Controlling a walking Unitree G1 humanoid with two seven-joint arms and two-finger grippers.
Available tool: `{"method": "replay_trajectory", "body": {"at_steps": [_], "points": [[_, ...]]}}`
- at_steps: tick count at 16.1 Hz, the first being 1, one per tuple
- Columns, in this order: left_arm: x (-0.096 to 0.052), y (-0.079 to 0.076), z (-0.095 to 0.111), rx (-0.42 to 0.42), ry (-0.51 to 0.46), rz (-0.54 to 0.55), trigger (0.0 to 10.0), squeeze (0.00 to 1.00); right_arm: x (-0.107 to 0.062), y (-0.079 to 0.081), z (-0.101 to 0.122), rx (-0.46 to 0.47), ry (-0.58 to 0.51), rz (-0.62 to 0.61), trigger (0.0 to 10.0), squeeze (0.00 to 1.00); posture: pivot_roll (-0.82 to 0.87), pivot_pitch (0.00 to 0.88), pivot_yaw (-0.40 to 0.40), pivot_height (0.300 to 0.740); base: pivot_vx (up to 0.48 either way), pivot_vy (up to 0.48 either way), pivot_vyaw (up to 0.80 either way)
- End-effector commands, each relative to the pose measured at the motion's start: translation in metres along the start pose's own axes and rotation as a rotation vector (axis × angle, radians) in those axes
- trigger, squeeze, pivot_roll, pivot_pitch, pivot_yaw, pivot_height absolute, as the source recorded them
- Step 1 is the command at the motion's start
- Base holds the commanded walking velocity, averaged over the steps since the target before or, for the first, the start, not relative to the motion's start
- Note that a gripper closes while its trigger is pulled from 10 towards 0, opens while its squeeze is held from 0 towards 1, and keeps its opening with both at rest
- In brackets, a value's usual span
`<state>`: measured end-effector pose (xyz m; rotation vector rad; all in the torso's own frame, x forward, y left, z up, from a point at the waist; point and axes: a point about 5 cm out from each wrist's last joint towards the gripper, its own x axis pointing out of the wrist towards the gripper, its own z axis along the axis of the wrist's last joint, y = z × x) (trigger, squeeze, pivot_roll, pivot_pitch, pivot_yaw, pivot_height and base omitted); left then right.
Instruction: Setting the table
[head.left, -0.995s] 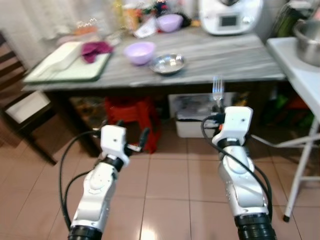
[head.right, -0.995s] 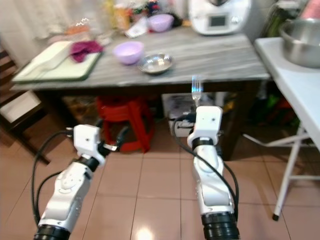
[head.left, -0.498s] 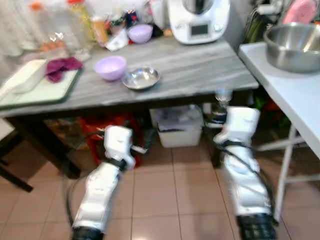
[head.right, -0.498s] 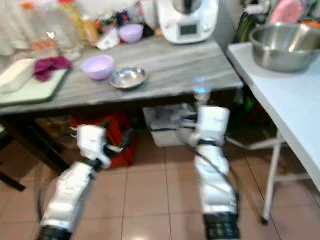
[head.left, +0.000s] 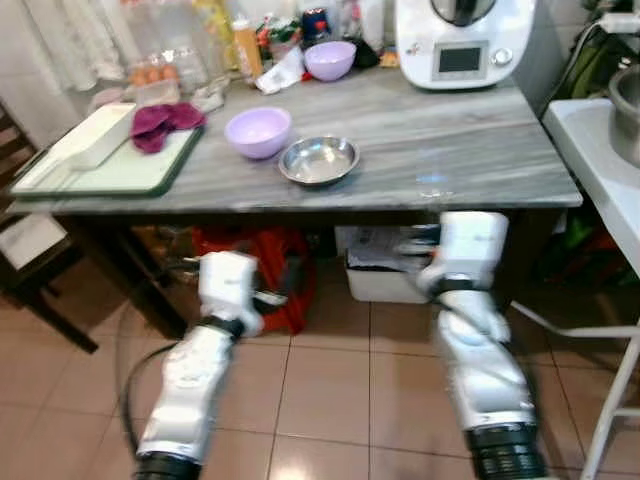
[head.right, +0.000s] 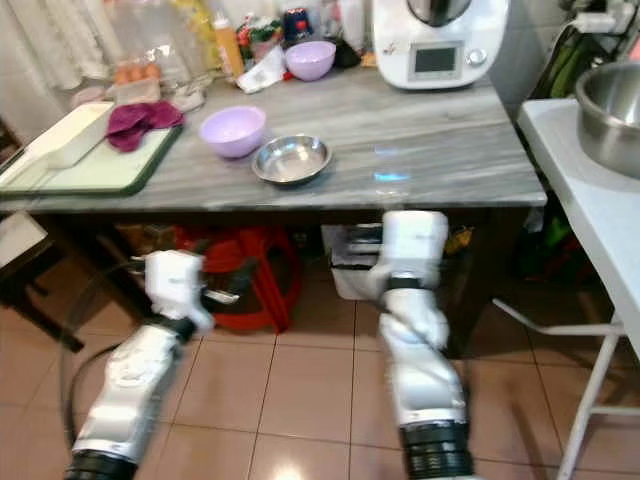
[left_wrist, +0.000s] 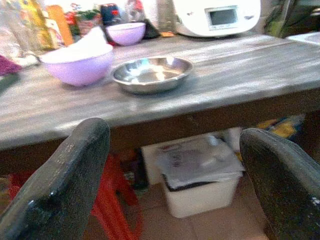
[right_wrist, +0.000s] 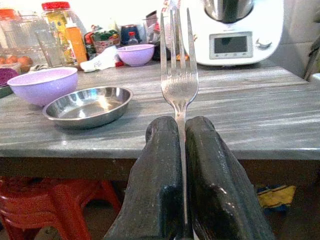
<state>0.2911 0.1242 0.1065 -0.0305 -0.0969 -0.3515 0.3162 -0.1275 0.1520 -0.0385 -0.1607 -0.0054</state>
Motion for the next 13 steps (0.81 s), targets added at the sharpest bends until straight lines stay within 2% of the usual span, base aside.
{"method": "replay_trajectory", "body": {"at_steps": [1, 7, 10, 13], "points": [[0.0037, -0.0076, 0.0028, -0.001, -0.011, -0.023, 10.0, 0.00, 0.0015, -0.0095, 0.0032, -0.006, -0.015, -0.037, 10.0, 0.00, -0.11, 0.075, 0.120, 0.740, 0.337, 0.000, 0.00], [0.0033, -0.0072, 0.0026, 0.000, -0.008, -0.026, 10.0, 0.00, 0.0026, -0.0102, 0.0015, 0.014, -0.002, -0.053, 10.0, 0.00, -0.10, 0.076, 0.122, 0.740, 0.334, 0.000, 0.00], [0.0036, -0.0074, 0.0027, 0.002, -0.008, -0.026, 10.0, 0.00, 0.0034, -0.0104, 0.0007, 0.018, 0.001, -0.057, 10.0, 0.00, -0.10, 0.075, 0.124, 0.740, 0.334, 0.000, -0.51], [0.0032, -0.0079, 0.0024, 0.002, -0.007, -0.029, 10.0, 0.00, 0.0025, -0.0089, 0.0002, 0.018, -0.002, -0.051, 10.0, 0.00, -0.10, 0.076, 0.125, 0.740, 0.333, 0.000, 0.00]]}}
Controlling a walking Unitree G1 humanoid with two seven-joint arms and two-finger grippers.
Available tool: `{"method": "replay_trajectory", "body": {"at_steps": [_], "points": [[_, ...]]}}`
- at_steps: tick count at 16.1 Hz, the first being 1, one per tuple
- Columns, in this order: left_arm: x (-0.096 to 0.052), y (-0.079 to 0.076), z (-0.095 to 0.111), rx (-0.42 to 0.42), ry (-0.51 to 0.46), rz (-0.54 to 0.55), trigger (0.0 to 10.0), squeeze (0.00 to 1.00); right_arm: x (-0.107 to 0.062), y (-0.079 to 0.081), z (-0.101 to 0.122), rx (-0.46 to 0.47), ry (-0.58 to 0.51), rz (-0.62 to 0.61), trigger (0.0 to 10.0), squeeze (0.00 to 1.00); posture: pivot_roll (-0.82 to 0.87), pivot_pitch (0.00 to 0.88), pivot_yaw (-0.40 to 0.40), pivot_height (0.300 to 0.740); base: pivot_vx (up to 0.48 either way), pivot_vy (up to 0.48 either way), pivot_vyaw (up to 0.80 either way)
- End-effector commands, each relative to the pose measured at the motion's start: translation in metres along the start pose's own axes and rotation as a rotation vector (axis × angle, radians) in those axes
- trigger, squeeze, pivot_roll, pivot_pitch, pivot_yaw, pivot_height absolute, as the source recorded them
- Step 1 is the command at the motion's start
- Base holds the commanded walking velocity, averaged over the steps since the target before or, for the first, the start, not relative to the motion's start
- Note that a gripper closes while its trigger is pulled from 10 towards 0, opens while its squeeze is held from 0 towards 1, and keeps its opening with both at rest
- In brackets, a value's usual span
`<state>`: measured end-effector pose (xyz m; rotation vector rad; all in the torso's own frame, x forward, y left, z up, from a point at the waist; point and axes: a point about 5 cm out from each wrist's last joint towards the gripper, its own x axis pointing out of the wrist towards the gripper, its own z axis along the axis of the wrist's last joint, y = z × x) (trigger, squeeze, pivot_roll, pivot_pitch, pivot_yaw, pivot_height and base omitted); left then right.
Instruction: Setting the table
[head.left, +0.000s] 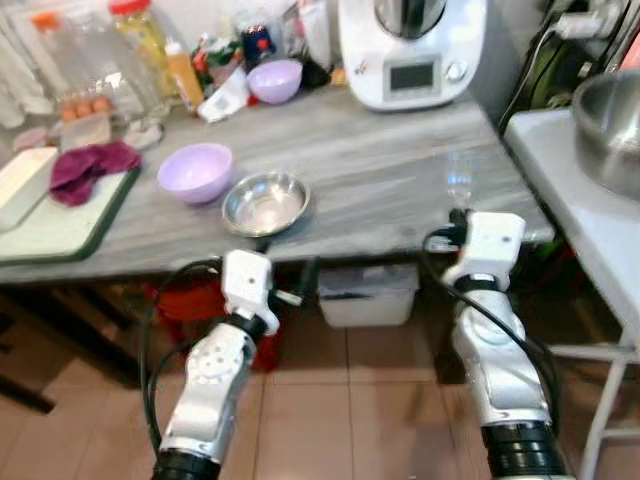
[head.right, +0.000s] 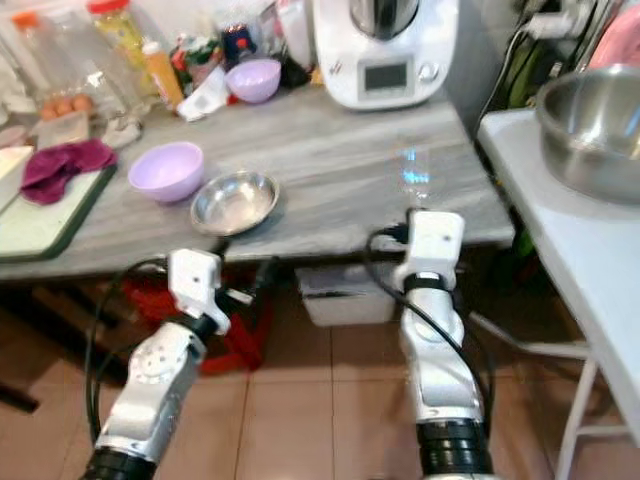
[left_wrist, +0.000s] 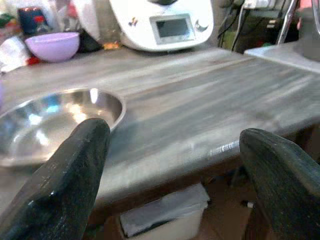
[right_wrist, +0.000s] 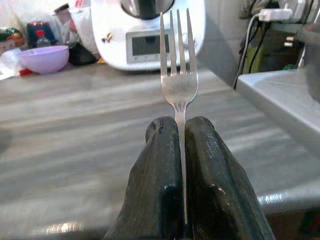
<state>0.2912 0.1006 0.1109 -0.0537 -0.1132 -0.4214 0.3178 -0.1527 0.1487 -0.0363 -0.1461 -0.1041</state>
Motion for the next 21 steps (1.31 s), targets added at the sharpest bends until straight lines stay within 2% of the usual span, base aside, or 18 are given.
{"method": "replay_trajectory", "body": {"at_steps": [1, 9, 14, 17, 19, 21], "points": [[-0.007, 0.014, 0.000, 0.026, 0.013, 0.040, 10.0, 0.00, -0.001, 0.017, 0.004, 0.026, -0.017, 0.048, 10.0, 0.00, -0.10, 0.077, 0.127, 0.740, 0.326, 0.000, 0.00], [-0.010, 0.015, -0.001, 0.037, 0.019, 0.033, 10.0, 0.00, -0.003, 0.023, 0.002, 0.026, -0.011, 0.093, 10.0, 0.00, -0.10, 0.075, 0.132, 0.740, 0.329, 0.000, 0.00], [-0.013, 0.016, -0.002, 0.045, 0.029, 0.036, 10.0, 0.00, -0.003, 0.024, 0.002, 0.026, -0.017, 0.096, 10.0, 0.00, -0.10, 0.078, 0.132, 0.740, 0.316, 0.000, 0.58], [-0.017, 0.016, -0.001, 0.041, 0.021, 0.032, 10.0, 0.00, -0.004, 0.024, 0.001, 0.027, -0.011, 0.094, 10.0, 0.00, -0.09, 0.086, 0.133, 0.740, 0.195, 0.000, 0.00], [-0.022, 0.018, -0.001, 0.048, 0.022, 0.014, 10.0, 0.00, -0.005, 0.024, 0.000, 0.027, -0.004, 0.098, 10.0, 0.00, -0.10, 0.091, 0.131, 0.740, 0.000, 0.000, 0.00], [-0.036, 0.019, -0.003, 0.095, 0.036, -0.030, 10.0, 0.00, -0.008, 0.025, -0.005, 0.029, 0.021, 0.119, 10.0, 0.00, -0.10, 0.097, 0.124, 0.740, 0.000, 0.000, 0.00]]}}
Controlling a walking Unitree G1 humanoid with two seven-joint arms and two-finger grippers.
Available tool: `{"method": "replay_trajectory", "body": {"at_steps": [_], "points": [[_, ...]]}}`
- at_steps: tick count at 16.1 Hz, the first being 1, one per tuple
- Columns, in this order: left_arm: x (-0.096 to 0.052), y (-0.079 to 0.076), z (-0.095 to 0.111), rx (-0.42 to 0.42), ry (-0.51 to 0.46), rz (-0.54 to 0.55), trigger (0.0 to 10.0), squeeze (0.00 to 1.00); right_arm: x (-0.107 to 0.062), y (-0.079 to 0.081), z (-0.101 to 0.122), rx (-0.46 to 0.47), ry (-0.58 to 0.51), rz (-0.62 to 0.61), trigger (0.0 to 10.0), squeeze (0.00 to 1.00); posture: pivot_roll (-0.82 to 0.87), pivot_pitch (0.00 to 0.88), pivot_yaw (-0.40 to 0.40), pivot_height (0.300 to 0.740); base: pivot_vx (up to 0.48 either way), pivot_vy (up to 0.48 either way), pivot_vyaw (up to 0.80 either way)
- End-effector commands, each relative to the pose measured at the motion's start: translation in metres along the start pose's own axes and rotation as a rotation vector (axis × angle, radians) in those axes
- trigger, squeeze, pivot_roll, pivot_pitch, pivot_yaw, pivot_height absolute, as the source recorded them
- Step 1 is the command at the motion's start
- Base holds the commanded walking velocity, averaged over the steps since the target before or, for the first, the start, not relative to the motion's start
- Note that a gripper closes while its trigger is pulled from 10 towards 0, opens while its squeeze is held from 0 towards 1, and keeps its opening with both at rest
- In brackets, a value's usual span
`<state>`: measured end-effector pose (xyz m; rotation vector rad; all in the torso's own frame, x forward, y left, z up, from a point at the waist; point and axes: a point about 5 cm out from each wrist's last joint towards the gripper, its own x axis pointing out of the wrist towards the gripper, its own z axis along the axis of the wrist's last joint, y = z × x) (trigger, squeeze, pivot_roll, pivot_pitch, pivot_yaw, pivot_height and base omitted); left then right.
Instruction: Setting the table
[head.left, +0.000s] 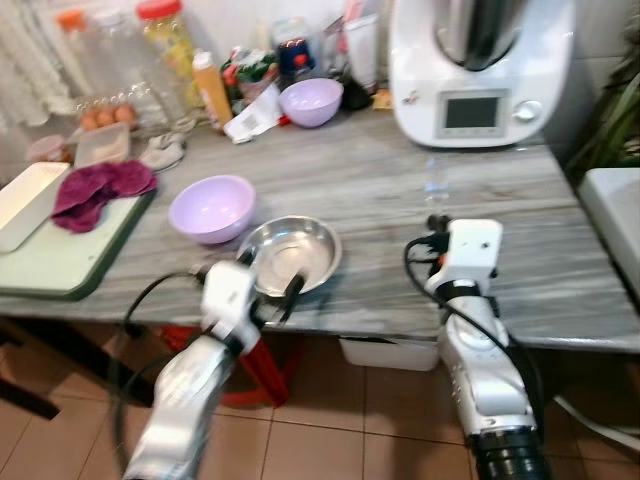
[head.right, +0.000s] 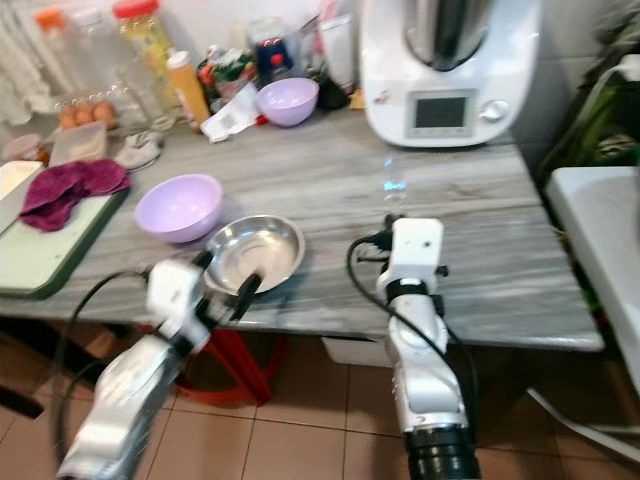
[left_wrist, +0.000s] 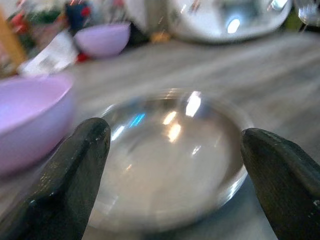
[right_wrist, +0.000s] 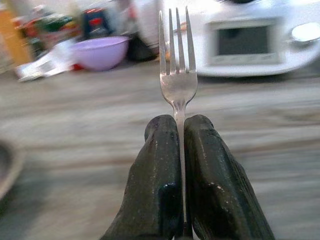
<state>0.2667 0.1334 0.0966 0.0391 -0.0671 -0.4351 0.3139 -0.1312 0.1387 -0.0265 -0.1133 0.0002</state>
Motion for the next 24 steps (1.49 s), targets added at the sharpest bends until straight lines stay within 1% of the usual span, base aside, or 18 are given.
{"method": "replay_trajectory", "body": {"at_steps": [1, 3, 5, 6, 7, 8, 11, 13, 14, 15, 17, 18, 19, 21, 24], "points": [[-0.003, 0.000, 0.010, 0.034, -0.033, -0.022, 10.0, 0.00, -0.001, 0.004, 0.002, 0.003, 0.005, 0.029, 10.0, 0.00, -0.10, 0.102, 0.121, 0.740, 0.000, 0.000, 0.00], [-0.010, -0.001, 0.013, 0.058, -0.039, -0.041, 10.0, 0.00, -0.003, 0.006, -0.004, 0.022, 0.043, 0.045, 10.0, 0.00, -0.10, 0.107, 0.115, 0.740, 0.000, 0.000, 0.00], [-0.020, 0.000, 0.010, 0.066, -0.012, -0.060, 10.0, 0.00, -0.007, 0.007, -0.012, 0.066, 0.099, 0.054, 10.0, 0.00, -0.09, 0.106, 0.111, 0.740, 0.000, 0.000, 0.00], [-0.021, 0.001, 0.009, 0.072, -0.008, -0.066, 10.0, 0.00, -0.007, 0.007, -0.013, 0.081, 0.105, 0.053, 10.0, 0.00, -0.09, 0.106, 0.110, 0.740, 0.000, 0.000, 0.00], [-0.022, 0.000, 0.009, 0.088, -0.007, -0.078, 10.0, 0.00, -0.005, 0.007, -0.013, 0.124, 0.125, 0.042, 10.0, 0.00, -0.09, 0.105, 0.110, 0.740, 0.000, 0.000, 0.00], [-0.022, 0.000, 0.009, 0.094, -0.007, -0.084, 10.0, 0.00, -0.003, 0.008, -0.013, 0.137, 0.130, 0.042, 10.0, 0.00, -0.09, 0.105, 0.110, 0.740, 0.000, 0.000, 0.00], [-0.021, -0.002, 0.009, 0.088, -0.006, -0.089, 10.0, 0.00, -0.001, 0.012, -0.020, 0.217, 0.196, 0.049, 10.0, 0.00, -0.09, 0.098, 0.115, 0.740, 0.000, 0.000, 0.00], [-0.021, -0.002, 0.008, 0.088, -0.005, -0.094, 10.0, 0.00, 0.000, 0.015, -0.021, 0.254, 0.212, 0.050, 10.0, 0.00, -0.09, 0.096, 0.118, 0.740, 0.000, 0.000, 0.00], [-0.020, -0.003, 0.008, 0.079, -0.005, -0.114, 10.0, 0.00, 0.001, 0.018, -0.023, 0.287, 0.240, 0.058, 10.0, 0.00, -0.09, 0.094, 0.119, 0.740, 0.000, 0.000, 0.00], [-0.019, -0.004, 0.009, 0.077, -0.008, -0.141, 10.0, 0.00, 0.001, 0.020, -0.025, 0.284, 0.253, 0.063, 10.0, 0.00, -0.09, 0.093, 0.120, 0.740, 0.000, 0.000, 0.00], [-0.018, -0.005, 0.009, 0.036, -0.008, -0.191, 10.0, 0.00, 0.002, 0.024, -0.026, 0.280, 0.267, 0.079, 10.0, 0.00, -0.10, 0.093, 0.120, 0.740, 0.000, 0.000, 0.00], [-0.017, -0.006, 0.009, 0.019, -0.008, -0.200, 10.0, 0.00, 0.002, 0.024, -0.026, 0.277, 0.271, 0.084, 10.0, 0.00, -0.10, 0.092, 0.119, 0.740, 0.000, 0.000, 0.00], [-0.017, -0.008, 0.010, 0.009, -0.008, -0.223, 10.0, 0.00, 0.003, 0.025, -0.029, 0.287, 0.292, 0.091, 10.0, 0.00, -0.09, 0.092, 0.118, 0.740, 0.000, 0.000, 0.00], [-0.016, -0.008, 0.010, 0.013, -0.011, -0.223, 10.0, 0.00, 0.003, 0.025, -0.031, 0.300, 0.308, 0.087, 10.0, 0.00, -0.09, 0.092, 0.118, 0.740, 0.000, 0.000, 0.00], [-0.015, -0.009, 0.012, -0.004, -0.011, -0.226, 10.0, 0.00, 0.007, 0.026, -0.034, 0.329, 0.326, 0.079, 10.0, 0.00, -0.10, 0.091, 0.123, 0.740, 0.000, 0.000, 0.00]]}}
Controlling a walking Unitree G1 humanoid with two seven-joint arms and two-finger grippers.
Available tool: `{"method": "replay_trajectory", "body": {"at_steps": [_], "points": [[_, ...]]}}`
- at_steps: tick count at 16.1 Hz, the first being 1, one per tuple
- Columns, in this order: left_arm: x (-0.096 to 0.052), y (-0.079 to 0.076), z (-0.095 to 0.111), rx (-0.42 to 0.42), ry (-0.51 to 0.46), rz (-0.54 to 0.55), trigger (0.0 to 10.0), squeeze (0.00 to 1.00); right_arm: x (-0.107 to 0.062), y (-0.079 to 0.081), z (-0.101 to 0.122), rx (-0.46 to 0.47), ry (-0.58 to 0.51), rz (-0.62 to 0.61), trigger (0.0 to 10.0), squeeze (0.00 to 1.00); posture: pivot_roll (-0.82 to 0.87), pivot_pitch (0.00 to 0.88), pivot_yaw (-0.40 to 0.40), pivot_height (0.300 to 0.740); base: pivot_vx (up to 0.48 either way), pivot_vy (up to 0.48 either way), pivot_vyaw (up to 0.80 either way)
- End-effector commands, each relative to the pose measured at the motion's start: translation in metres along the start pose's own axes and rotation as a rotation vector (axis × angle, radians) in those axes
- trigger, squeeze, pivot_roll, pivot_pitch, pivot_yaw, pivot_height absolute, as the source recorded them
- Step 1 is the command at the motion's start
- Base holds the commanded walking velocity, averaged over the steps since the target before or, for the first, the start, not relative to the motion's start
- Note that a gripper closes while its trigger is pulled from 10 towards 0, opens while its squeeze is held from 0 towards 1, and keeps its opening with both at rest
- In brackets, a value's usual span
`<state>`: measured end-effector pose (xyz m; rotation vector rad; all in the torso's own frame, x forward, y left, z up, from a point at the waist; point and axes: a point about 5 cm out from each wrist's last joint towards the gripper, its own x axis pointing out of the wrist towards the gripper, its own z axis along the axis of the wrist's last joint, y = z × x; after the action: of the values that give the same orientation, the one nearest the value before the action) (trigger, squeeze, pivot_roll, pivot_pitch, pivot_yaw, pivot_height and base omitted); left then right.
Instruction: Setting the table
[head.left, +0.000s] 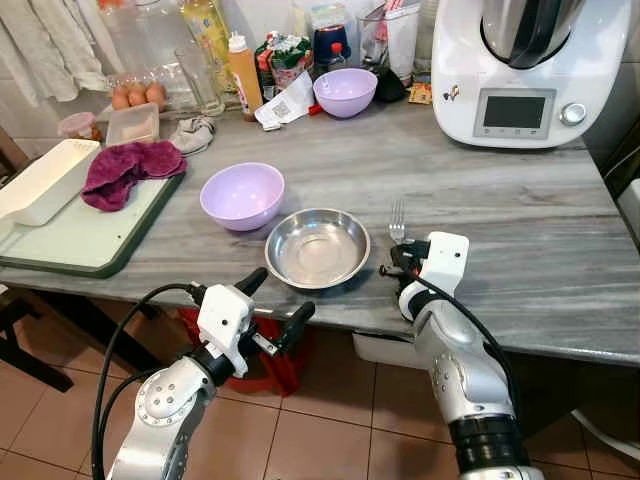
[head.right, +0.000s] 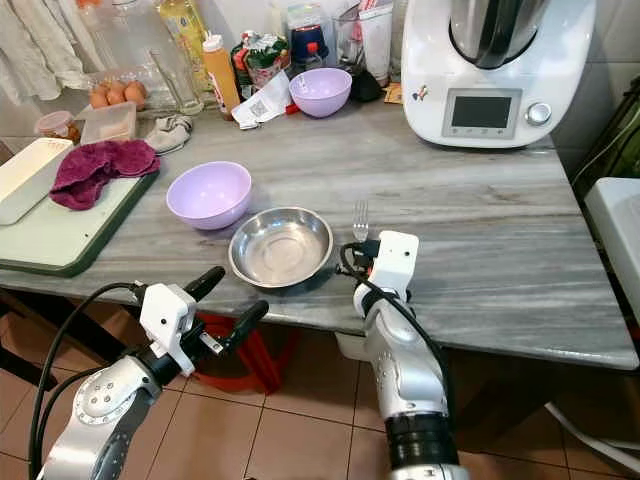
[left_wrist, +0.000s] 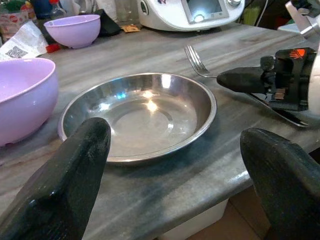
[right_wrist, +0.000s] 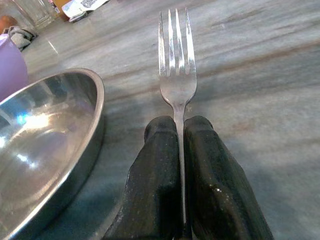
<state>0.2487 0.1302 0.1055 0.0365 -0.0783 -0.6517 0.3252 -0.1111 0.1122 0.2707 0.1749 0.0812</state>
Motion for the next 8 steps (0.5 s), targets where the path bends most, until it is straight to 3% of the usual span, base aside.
{"method": "replay_trajectory", "body": {"at_steps": [1, 8], "points": [[0.0000, 0.0008, 0.0019, 0.000, 0.005, -0.011, 10.0, 0.00, 0.0018, 0.0033, -0.0078, 0.022, 0.040, 0.007, 10.0, 0.00, -0.10, 0.091, 0.123, 0.740, 0.000, 0.000, 0.00], [0.0028, 0.0005, 0.0059, 0.003, 0.007, -0.015, 10.0, 0.00, 0.0114, 0.0011, -0.0149, -0.016, 0.106, -0.041, 10.0, 0.00, -0.08, 0.085, 0.125, 0.740, 0.000, 0.000, 0.00]]}}
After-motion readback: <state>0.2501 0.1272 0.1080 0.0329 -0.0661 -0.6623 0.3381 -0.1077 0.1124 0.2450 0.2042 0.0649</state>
